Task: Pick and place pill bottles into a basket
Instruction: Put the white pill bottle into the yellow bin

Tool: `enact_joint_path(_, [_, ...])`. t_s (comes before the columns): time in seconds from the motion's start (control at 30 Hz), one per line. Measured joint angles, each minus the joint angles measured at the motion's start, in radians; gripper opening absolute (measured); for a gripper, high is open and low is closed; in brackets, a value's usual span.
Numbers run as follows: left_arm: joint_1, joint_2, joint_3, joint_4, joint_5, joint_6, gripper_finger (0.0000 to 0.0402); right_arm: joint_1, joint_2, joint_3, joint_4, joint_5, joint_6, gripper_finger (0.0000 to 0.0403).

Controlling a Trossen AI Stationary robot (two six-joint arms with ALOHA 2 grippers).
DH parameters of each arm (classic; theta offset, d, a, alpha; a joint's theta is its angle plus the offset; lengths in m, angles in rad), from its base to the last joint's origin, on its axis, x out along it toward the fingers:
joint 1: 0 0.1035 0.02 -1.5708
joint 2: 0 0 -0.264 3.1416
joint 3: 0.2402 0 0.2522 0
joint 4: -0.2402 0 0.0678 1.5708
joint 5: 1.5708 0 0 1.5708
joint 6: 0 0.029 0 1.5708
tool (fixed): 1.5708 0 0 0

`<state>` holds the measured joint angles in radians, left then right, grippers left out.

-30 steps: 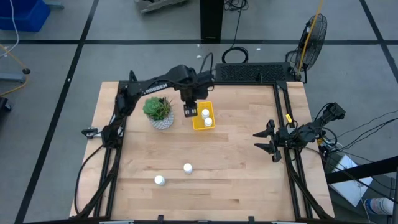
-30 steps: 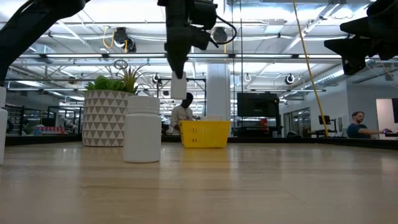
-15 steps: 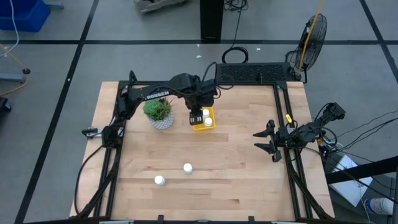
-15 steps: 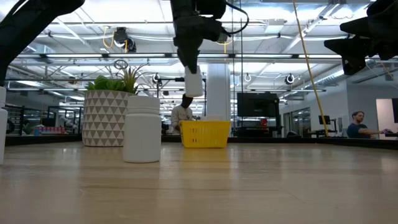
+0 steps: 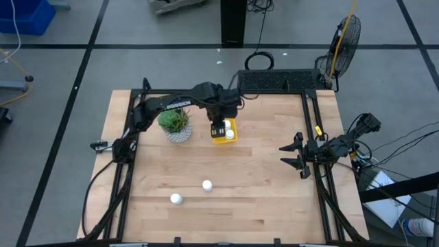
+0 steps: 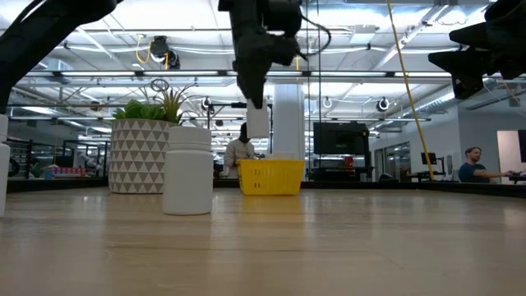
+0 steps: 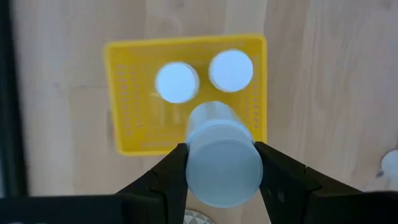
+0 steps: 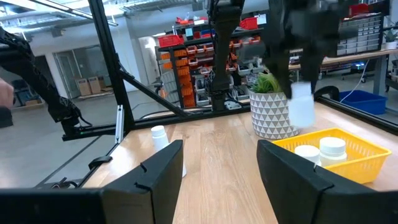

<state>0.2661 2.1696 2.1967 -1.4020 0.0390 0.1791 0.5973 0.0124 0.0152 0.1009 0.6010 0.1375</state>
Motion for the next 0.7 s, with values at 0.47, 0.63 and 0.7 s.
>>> enact_joint_path(0.47, [0.003, 0.039, -0.208, 0.156, 0.062, 0.017, 0.0166, 0.0, 0.0, 0.0, 0.0, 0.0, 0.0, 0.0196])
enact_joint_path(0.63, [0.003, 0.039, -0.253, 0.196, 0.076, 0.018, 0.0167, 0.0, 0.0, 0.0, 0.0, 0.0, 0.0, 0.0196])
enact_joint_path(0.7, [0.003, 0.038, -0.277, 0.226, 0.093, 0.012, 0.0165, 0.0, 0.0, 0.0, 0.0, 0.0, 0.0, 0.0196])
